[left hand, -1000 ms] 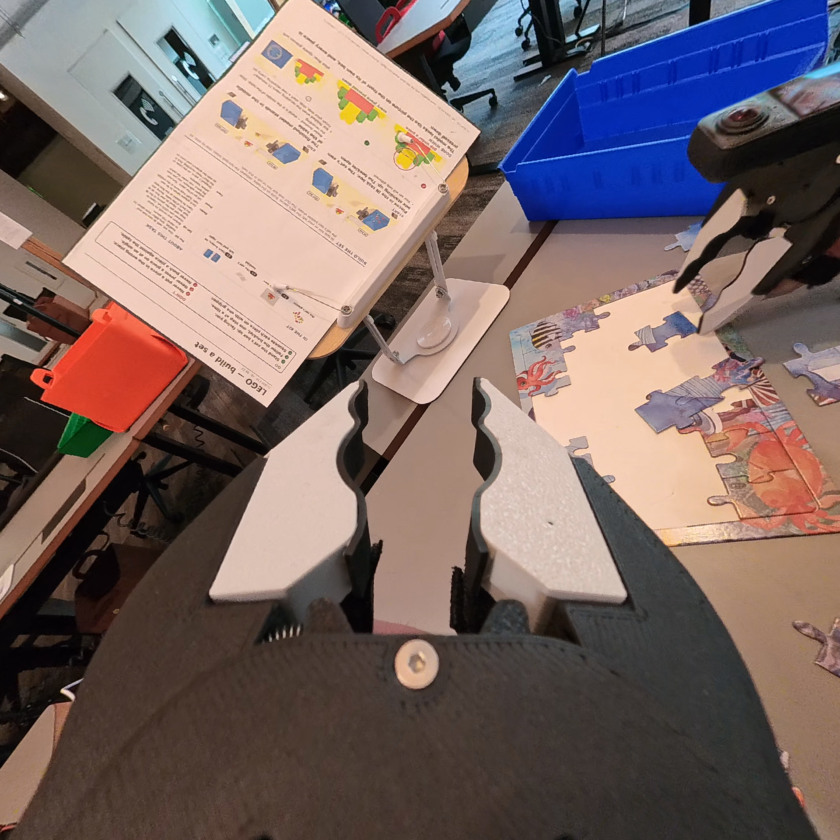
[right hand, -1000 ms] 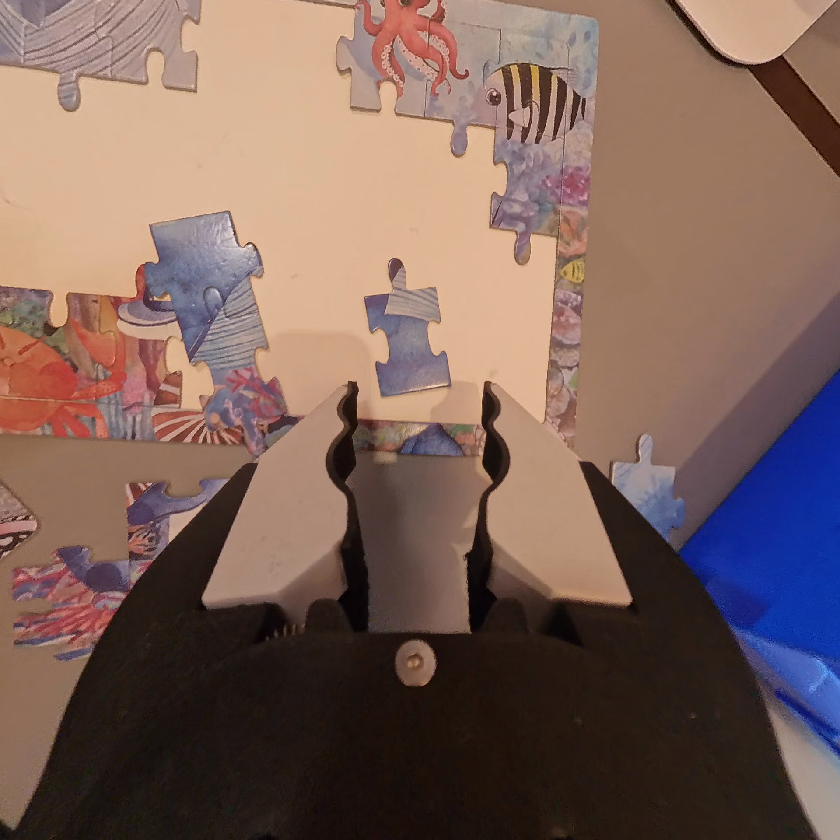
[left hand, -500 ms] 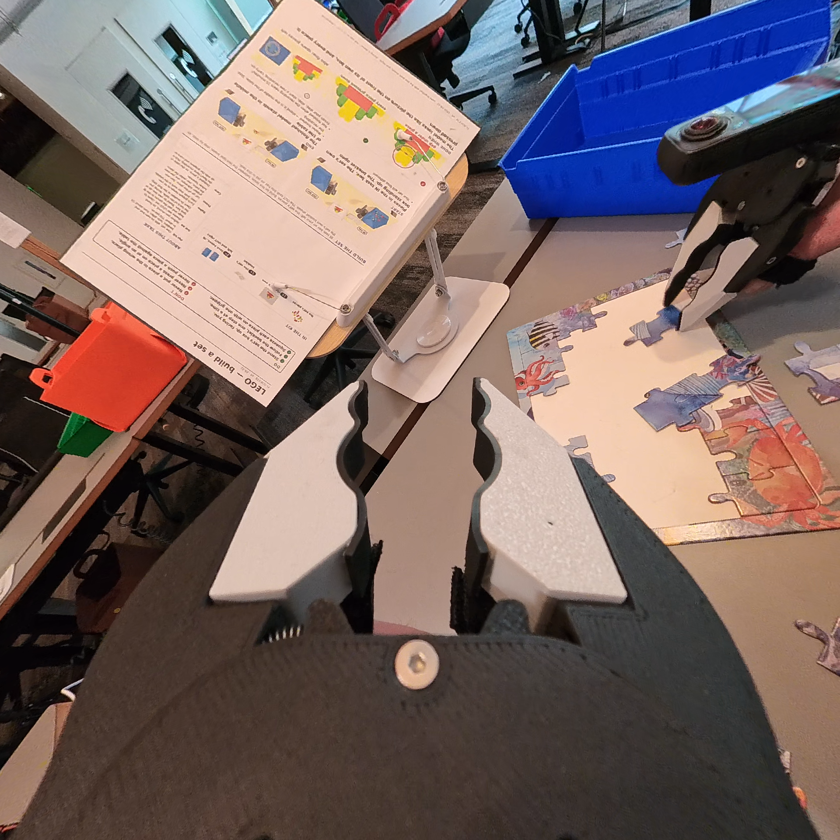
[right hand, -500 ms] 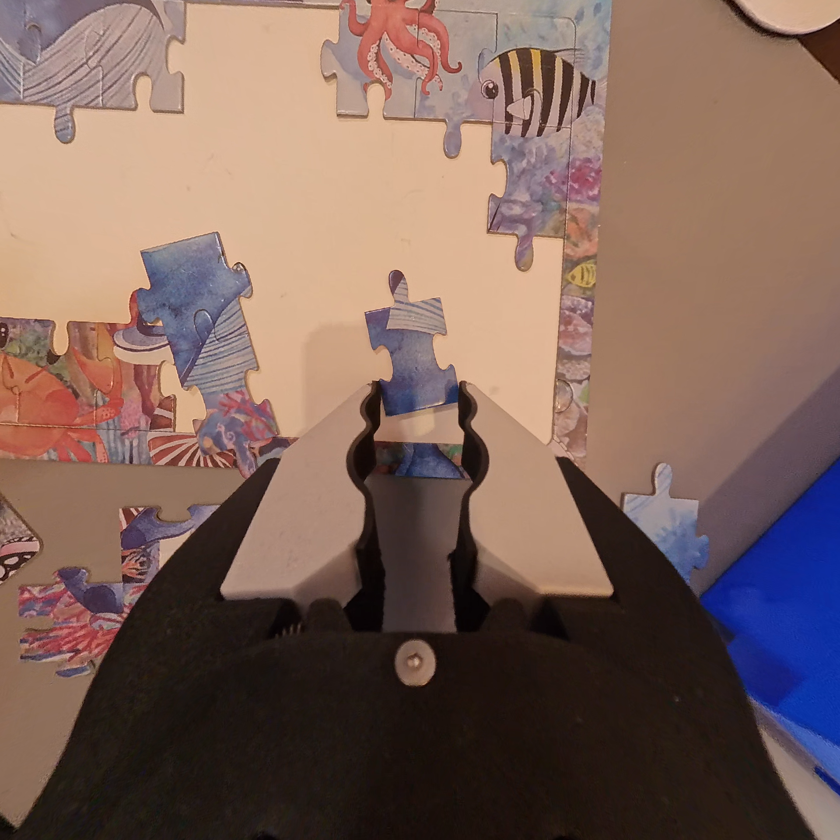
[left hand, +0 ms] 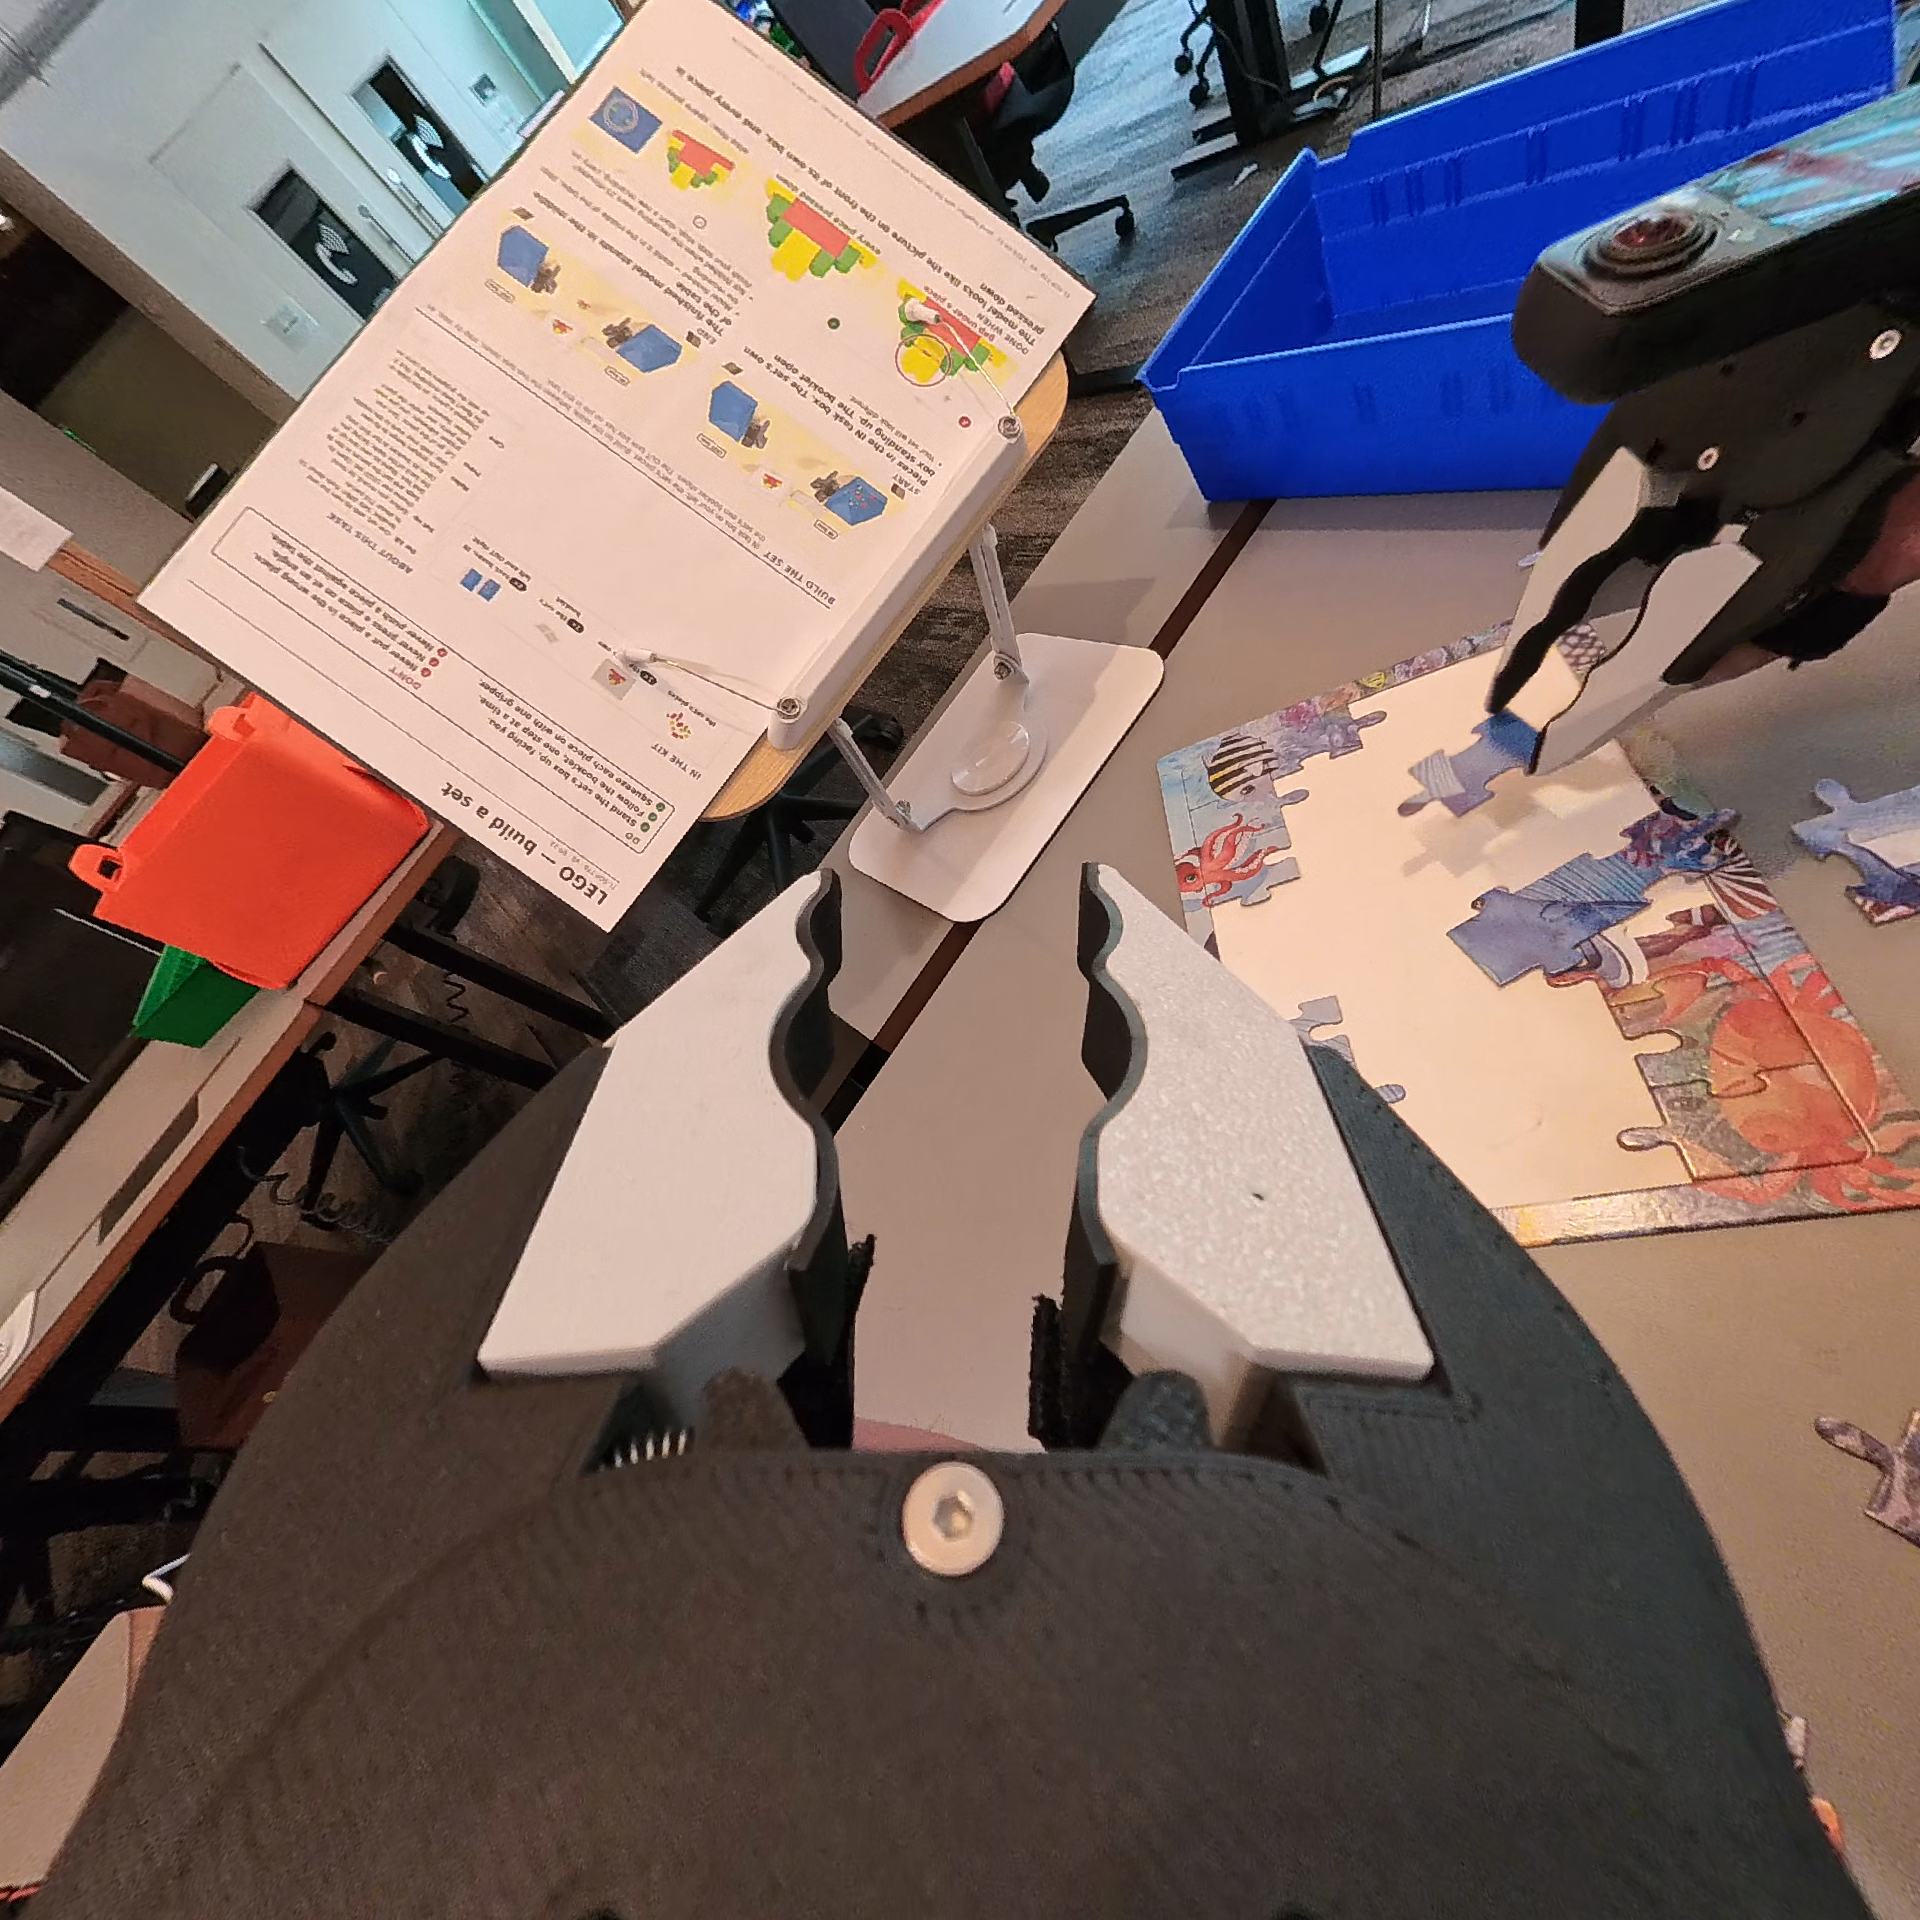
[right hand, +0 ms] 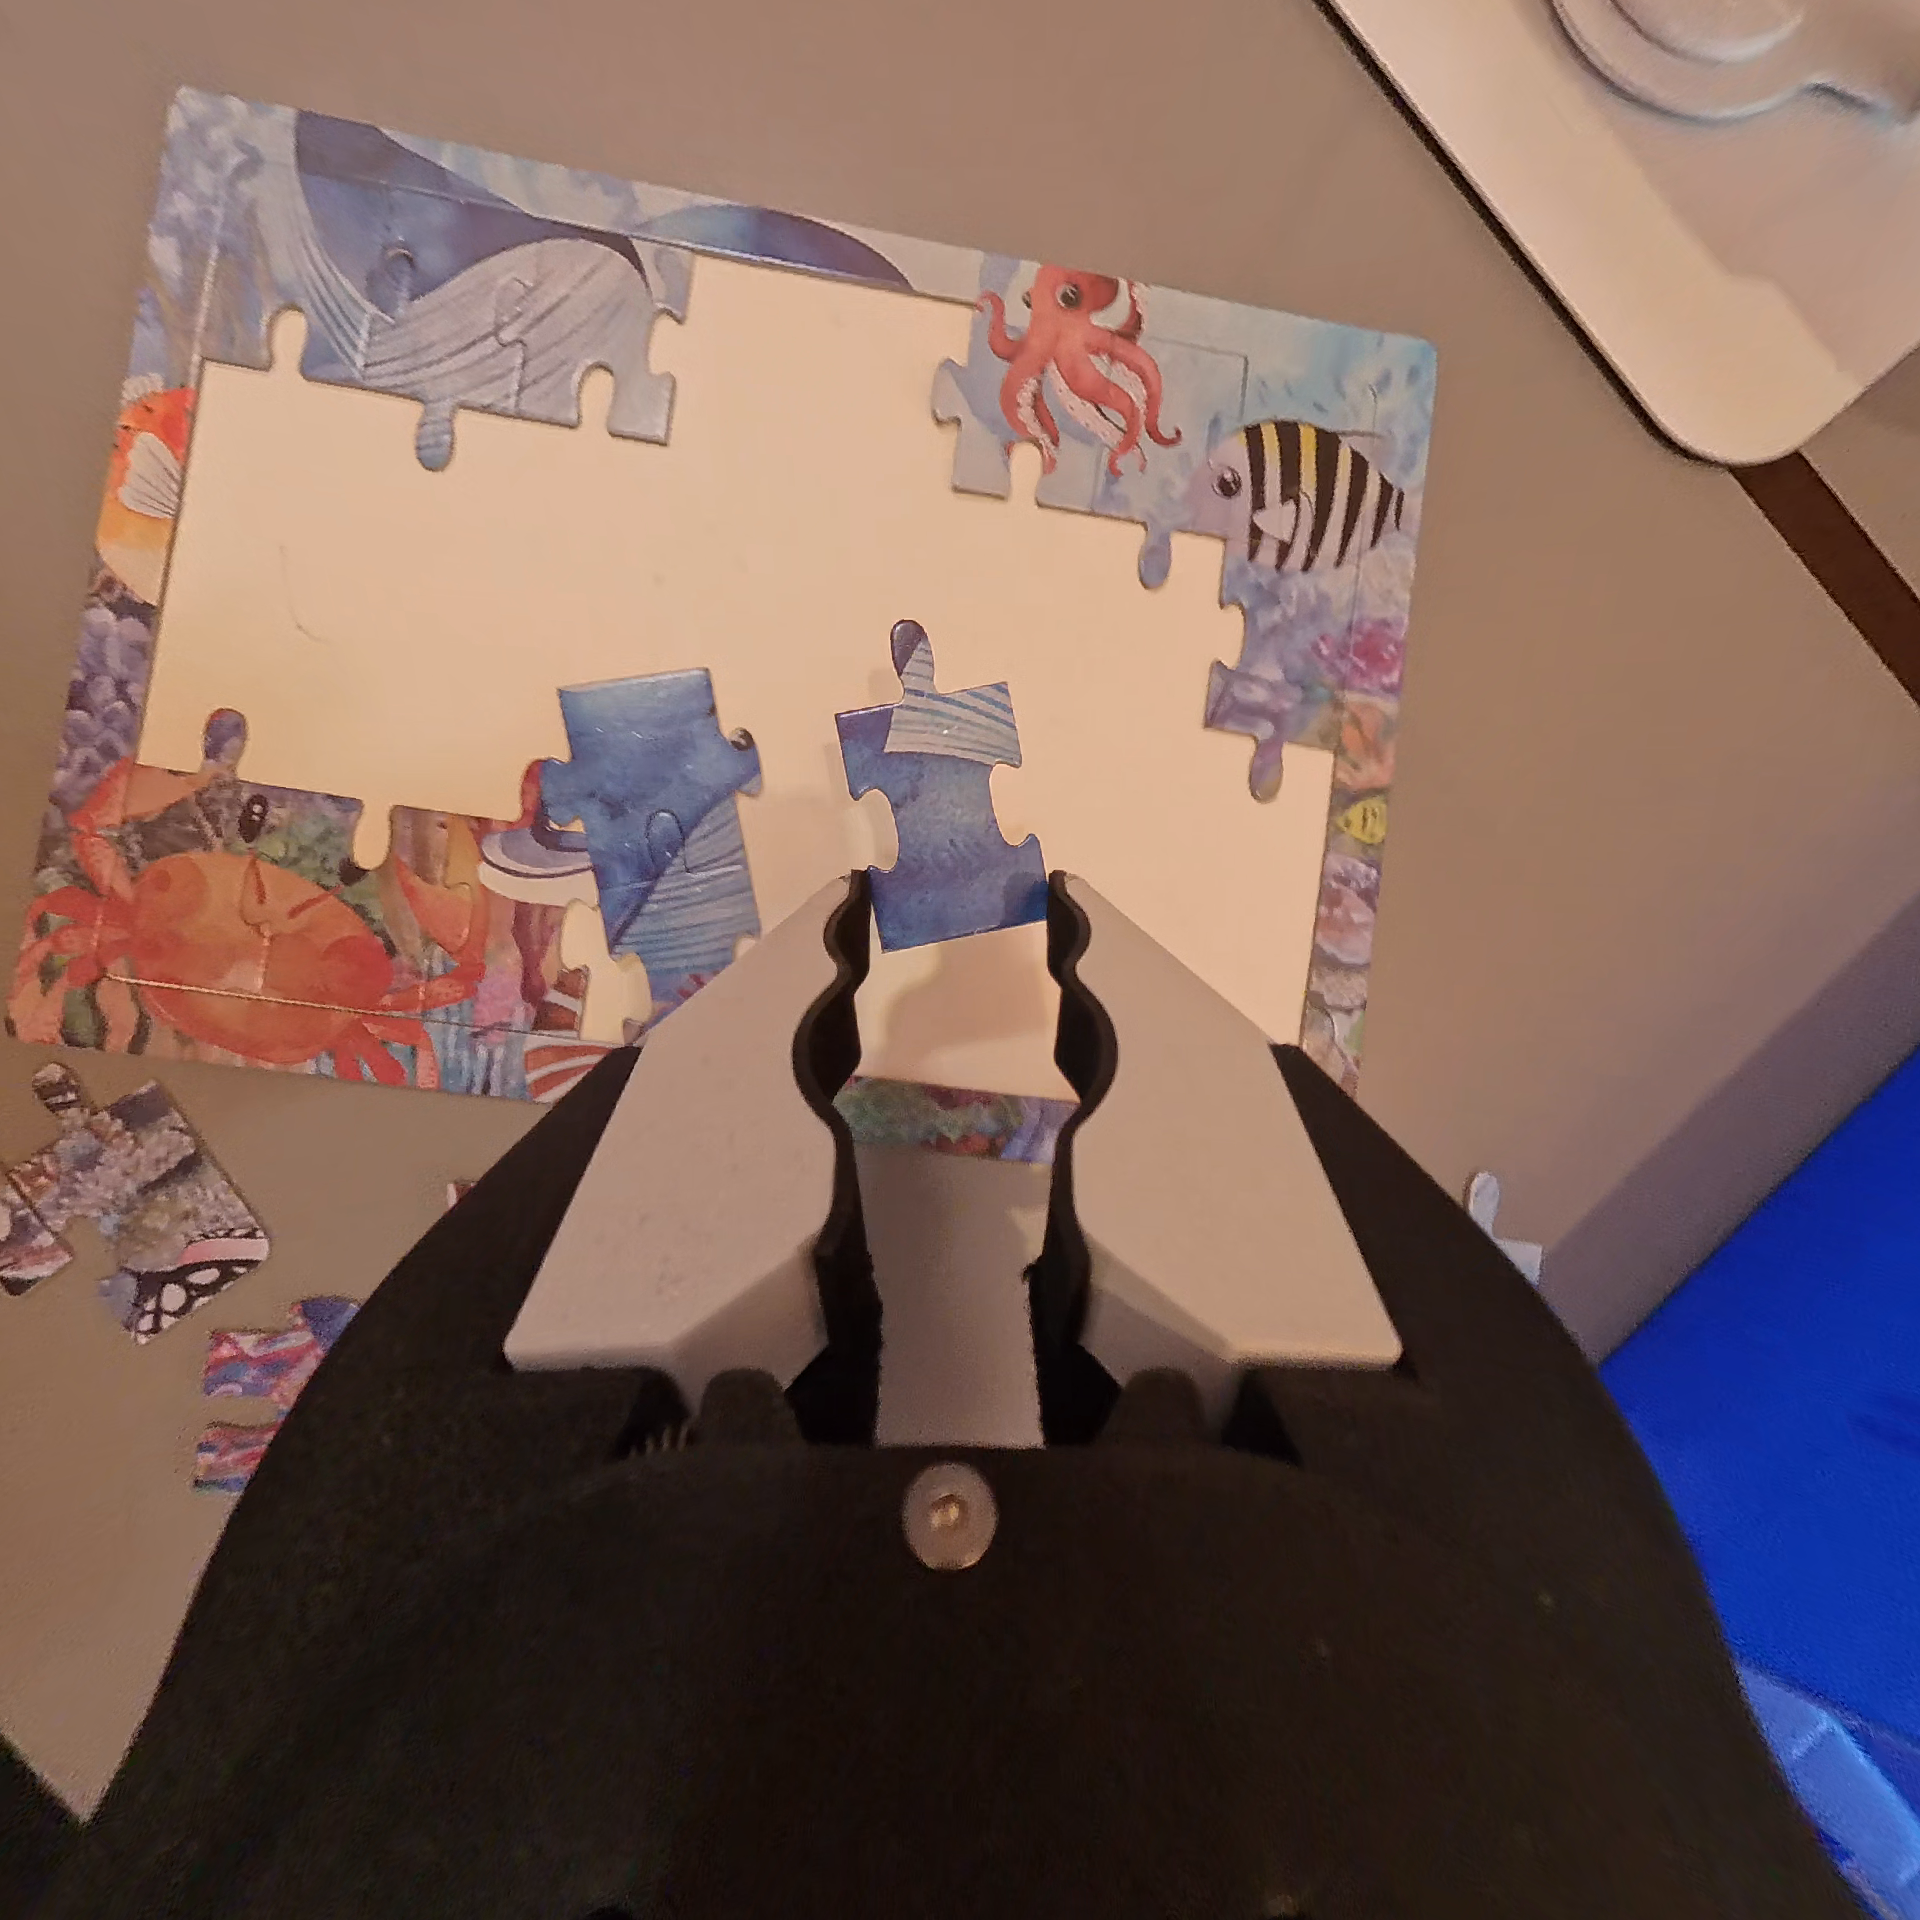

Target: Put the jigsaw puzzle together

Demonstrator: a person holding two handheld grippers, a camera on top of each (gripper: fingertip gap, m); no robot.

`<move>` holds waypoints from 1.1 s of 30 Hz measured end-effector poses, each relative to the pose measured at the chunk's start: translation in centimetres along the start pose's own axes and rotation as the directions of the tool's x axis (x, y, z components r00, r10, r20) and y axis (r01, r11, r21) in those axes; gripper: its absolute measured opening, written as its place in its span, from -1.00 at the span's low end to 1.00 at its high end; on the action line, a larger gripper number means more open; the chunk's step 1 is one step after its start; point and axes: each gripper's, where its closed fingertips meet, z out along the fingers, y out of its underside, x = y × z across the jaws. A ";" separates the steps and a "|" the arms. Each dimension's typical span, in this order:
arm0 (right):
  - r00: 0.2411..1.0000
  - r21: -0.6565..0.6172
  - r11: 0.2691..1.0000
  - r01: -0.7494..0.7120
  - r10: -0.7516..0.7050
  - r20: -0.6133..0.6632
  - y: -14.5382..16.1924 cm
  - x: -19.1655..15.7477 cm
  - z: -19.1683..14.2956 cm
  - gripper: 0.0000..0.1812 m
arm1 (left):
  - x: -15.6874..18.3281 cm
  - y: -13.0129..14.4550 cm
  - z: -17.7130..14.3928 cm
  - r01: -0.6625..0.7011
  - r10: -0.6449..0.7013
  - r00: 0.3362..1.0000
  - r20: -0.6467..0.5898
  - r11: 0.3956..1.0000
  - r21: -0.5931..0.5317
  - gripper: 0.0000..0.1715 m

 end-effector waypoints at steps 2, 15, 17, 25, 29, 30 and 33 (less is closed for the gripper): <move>1.000 0.005 1.000 0.025 -0.025 0.011 -0.9 -0.6 0.2 -0.64 | 0.0 0.0 -0.1 0.001 -0.001 1.000 0.001 1.000 0.002 -0.49; 0.971 0.012 0.972 0.233 -0.234 0.053 -4.3 -4.2 1.4 -0.64 | -0.6 0.1 -0.6 0.014 -0.014 1.000 0.011 1.000 0.015 -0.49; 0.967 -0.007 0.969 0.248 -0.248 0.053 -4.4 -4.6 1.5 -0.64 | -0.6 0.0 -0.7 0.015 -0.015 1.000 0.011 1.000 0.018 -0.49; 0.990 -0.042 0.991 0.127 -0.124 0.069 -4.8 -6.1 2.5 -0.65 | -0.6 -0.1 -0.8 0.014 -0.015 1.000 0.011 1.000 0.024 -0.49; 0.996 -0.060 0.997 0.043 -0.038 0.078 -4.8 -7.5 4.0 -0.65 | -0.5 -0.2 -0.9 0.013 -0.013 1.000 0.009 0.999 0.030 -0.49; 0.997 -0.069 0.997 0.039 -0.034 0.072 -4.8 -7.7 4.4 -0.65 | -0.6 -0.3 -1.0 0.014 -0.014 1.000 0.009 0.999 0.032 -0.49; 0.996 -0.077 0.996 0.046 -0.041 0.075 -4.9 -8.3 5.1 -0.64 | -0.8 -0.3 -1.3 0.020 -0.020 1.000 0.013 0.999 0.044 -0.49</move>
